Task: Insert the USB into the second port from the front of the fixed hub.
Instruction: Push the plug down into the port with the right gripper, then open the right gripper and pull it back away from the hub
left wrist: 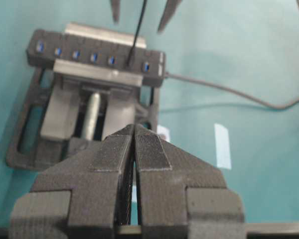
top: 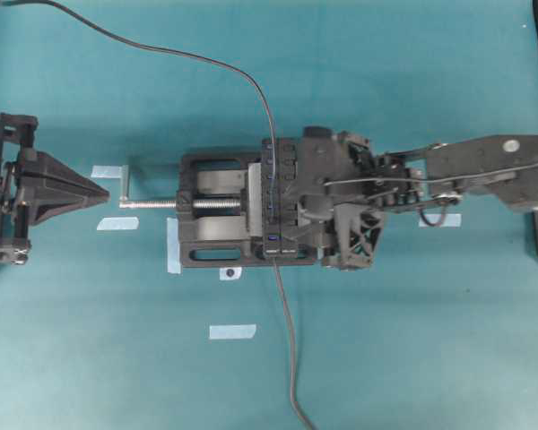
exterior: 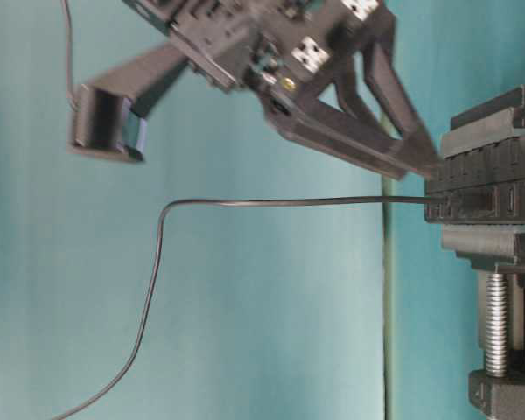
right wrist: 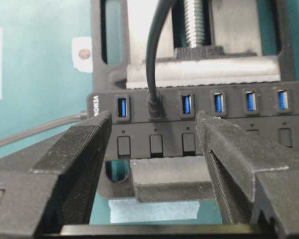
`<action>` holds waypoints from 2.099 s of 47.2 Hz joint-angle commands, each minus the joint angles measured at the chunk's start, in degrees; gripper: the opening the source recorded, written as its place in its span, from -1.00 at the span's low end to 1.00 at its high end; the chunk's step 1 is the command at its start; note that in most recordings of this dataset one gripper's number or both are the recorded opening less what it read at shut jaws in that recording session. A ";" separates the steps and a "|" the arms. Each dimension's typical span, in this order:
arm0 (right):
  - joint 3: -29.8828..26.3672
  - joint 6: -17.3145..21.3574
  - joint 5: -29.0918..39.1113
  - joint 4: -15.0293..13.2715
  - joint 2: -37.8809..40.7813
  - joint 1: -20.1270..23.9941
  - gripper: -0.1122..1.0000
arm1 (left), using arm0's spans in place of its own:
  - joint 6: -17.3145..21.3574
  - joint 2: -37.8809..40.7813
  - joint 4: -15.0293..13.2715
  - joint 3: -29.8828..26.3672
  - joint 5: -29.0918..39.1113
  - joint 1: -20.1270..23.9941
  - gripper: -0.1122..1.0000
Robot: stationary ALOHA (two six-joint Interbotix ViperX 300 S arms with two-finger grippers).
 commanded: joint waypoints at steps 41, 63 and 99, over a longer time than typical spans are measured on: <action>4.04 1.05 -2.72 0.18 -8.79 -0.53 0.60 | -0.09 0.18 0.09 -0.62 -0.53 -0.09 -0.79; 6.33 1.14 -2.81 0.18 -13.18 -0.53 0.60 | -0.09 0.18 0.09 -0.70 -0.53 -0.09 -0.79; 9.23 1.14 -5.89 0.18 -17.14 -0.53 0.60 | -0.18 0.18 0.09 -0.53 -0.53 0.00 -0.79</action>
